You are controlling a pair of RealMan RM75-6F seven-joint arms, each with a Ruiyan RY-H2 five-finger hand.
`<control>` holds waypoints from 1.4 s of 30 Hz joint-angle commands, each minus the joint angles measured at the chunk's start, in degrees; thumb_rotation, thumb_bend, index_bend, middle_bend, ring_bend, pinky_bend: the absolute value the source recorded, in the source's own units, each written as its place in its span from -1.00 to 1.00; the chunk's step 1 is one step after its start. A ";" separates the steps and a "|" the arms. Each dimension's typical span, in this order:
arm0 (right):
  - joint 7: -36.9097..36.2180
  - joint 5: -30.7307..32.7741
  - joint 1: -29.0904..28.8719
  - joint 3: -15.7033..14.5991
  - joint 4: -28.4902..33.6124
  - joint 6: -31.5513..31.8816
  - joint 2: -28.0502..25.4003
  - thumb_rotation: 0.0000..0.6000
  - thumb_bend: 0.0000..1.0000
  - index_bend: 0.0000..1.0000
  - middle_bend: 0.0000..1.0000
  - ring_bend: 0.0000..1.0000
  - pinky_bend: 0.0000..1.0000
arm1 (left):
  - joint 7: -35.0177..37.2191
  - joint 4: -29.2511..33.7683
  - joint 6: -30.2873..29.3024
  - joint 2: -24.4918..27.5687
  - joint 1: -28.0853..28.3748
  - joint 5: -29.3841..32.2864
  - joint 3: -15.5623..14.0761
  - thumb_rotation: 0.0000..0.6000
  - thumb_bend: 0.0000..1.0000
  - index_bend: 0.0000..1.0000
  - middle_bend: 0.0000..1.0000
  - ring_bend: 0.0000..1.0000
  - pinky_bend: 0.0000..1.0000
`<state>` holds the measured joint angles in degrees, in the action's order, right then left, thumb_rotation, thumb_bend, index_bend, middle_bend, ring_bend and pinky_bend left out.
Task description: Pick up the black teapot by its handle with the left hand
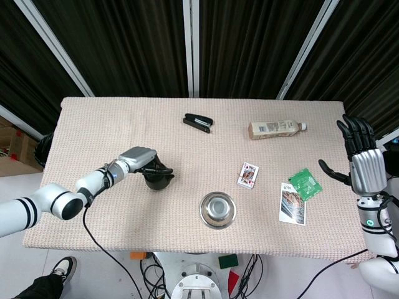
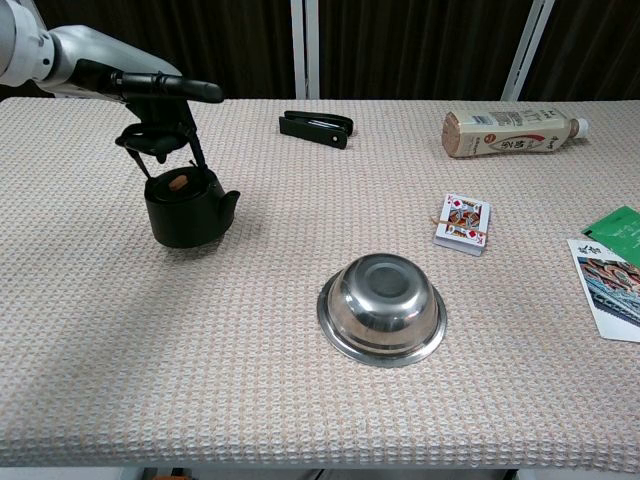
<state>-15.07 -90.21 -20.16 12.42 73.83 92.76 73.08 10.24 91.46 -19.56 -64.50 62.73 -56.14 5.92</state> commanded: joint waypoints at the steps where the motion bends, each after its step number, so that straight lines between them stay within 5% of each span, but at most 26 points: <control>1: -0.02 0.02 0.03 0.00 -0.03 0.02 0.04 1.00 -0.65 -1.00 -1.00 -1.00 -1.00 | -1.10 1.02 -6.94 -0.78 -2.30 -0.46 0.45 -0.72 -1.00 0.61 0.80 0.65 -0.20; 7: -0.05 0.01 0.10 -0.15 -0.23 -0.09 0.26 1.00 -0.65 -1.00 -1.00 -1.00 -1.00 | -10.64 0.33 -30.88 -8.93 -8.97 -3.60 0.98 -0.72 -1.00 0.87 1.00 0.83 0.07; 13: 0.24 -0.14 0.21 -0.12 0.13 0.23 0.19 1.00 -0.65 -1.00 -1.00 -1.00 -1.00 | -14.15 -1.67 -40.41 -14.52 -12.08 -5.09 2.76 -0.63 -0.98 0.99 1.00 0.92 0.10; 17: 0.33 -0.06 0.36 -0.15 0.26 0.24 0.07 1.00 -0.65 -1.00 -1.00 -1.00 -1.00 | -14.24 -3.34 -43.41 -16.73 -13.43 -7.01 3.52 -0.38 -0.93 1.00 1.00 0.95 0.14; 21: 0.33 0.03 0.44 -0.30 0.10 0.02 0.17 1.00 -0.65 -1.00 -1.00 -1.00 -1.00 | -15.13 -5.46 -45.74 -18.69 -14.43 -8.76 4.00 0.32 -0.91 1.00 1.00 0.99 0.16; 23: 0.28 0.05 0.44 -0.31 0.03 -0.04 0.23 1.00 -0.65 -1.00 -1.00 -1.00 -1.00 | -15.71 -6.57 -46.56 -19.58 -14.79 -9.56 4.08 0.48 -0.91 1.00 1.00 1.00 0.18; 35: 0.22 0.02 0.14 -0.24 -0.28 -0.47 0.41 1.00 -0.65 -1.00 -1.00 -1.00 -1.00 | -14.98 -10.09 -46.08 -22.38 -16.13 -11.31 5.65 0.45 -0.91 1.00 1.00 1.00 0.20; 42: -0.03 0.08 0.12 -0.34 -0.77 -0.63 0.72 1.00 -0.65 -1.00 -1.00 -1.00 -1.00 | -14.27 -11.16 -44.99 -22.88 -16.62 -11.91 6.22 0.44 -0.65 1.00 1.00 1.00 0.20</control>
<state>-15.11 -90.14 -20.04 12.08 73.05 92.13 73.80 -4.06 80.33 -64.59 -87.34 46.15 -68.02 12.10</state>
